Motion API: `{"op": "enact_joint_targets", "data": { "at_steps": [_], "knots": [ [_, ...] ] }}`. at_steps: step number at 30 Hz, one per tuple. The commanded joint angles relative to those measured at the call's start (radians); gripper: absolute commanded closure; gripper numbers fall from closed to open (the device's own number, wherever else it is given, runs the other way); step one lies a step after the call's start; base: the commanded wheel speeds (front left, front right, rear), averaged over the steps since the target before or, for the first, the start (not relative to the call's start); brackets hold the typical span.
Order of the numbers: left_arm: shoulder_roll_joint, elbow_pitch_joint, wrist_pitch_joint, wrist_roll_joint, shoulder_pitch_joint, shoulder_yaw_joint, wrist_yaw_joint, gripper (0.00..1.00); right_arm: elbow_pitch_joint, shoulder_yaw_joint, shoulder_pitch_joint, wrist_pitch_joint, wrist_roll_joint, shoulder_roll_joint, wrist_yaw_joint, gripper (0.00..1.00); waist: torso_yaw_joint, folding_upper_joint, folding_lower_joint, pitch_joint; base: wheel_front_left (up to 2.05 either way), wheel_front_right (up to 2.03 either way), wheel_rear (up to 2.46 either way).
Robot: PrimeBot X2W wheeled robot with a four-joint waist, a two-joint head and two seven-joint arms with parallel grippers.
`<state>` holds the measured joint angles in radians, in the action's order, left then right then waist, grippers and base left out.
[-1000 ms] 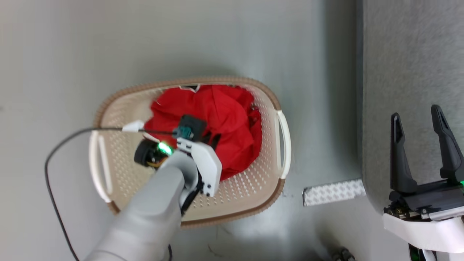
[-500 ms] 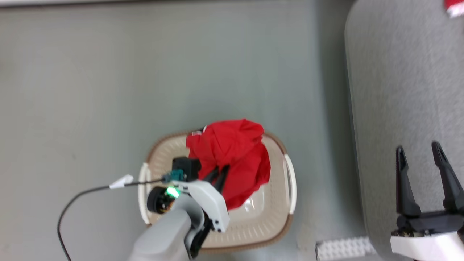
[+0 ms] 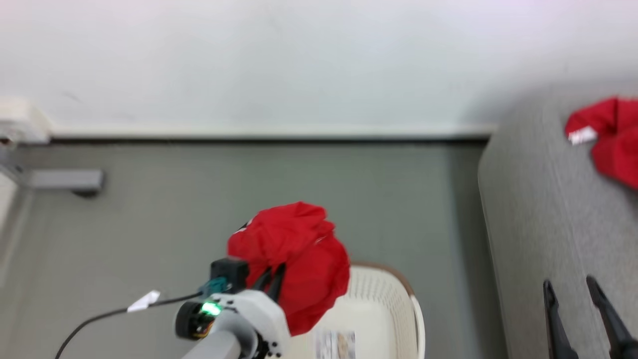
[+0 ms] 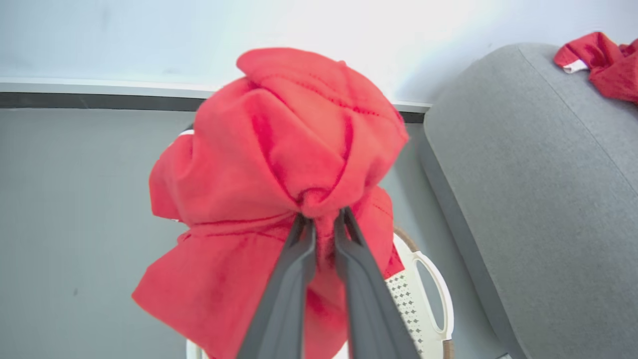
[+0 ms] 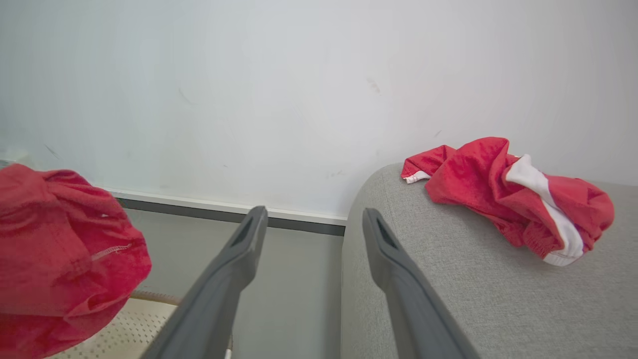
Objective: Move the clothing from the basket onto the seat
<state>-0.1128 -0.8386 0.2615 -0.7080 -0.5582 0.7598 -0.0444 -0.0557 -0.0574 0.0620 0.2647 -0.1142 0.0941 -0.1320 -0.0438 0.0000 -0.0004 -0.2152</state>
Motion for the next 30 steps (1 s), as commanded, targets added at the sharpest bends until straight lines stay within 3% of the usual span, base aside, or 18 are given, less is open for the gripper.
{"op": "enact_joint_targets", "data": {
  "at_steps": [1, 6, 19, 30],
  "knots": [
    [-0.015, 0.018, 0.004, 0.005, 0.029, -0.009, -0.011, 1.00, -0.010, -0.005, 0.025, -0.001, -0.003, 0.010, 0.003, 0.00, 0.057, 0.0000, 0.0004, 0.120, 0.00, 0.00, 0.00],
    [-0.069, 0.130, 0.003, 0.030, 0.104, -0.050, -0.055, 1.00, -0.046, -0.007, 0.074, -0.001, -0.010, 0.021, 0.003, 0.00, 0.089, 0.0000, 0.0004, 0.210, 0.00, 0.00, 0.00],
    [-0.226, 0.445, 0.003, 0.098, 0.279, -0.134, -0.150, 1.00, -0.097, 0.043, 0.111, -0.001, -0.025, 0.034, 0.003, 0.00, 0.101, 0.0000, 0.0004, 0.309, 0.00, 0.00, 0.00],
    [-0.286, 0.638, 0.000, 0.128, 0.376, -0.192, -0.204, 1.00, -0.099, 0.094, 0.112, -0.001, -0.035, 0.045, 0.003, 0.00, 0.091, 0.0000, 0.0004, 0.333, 0.00, 0.00, 0.00]
  ]
}}
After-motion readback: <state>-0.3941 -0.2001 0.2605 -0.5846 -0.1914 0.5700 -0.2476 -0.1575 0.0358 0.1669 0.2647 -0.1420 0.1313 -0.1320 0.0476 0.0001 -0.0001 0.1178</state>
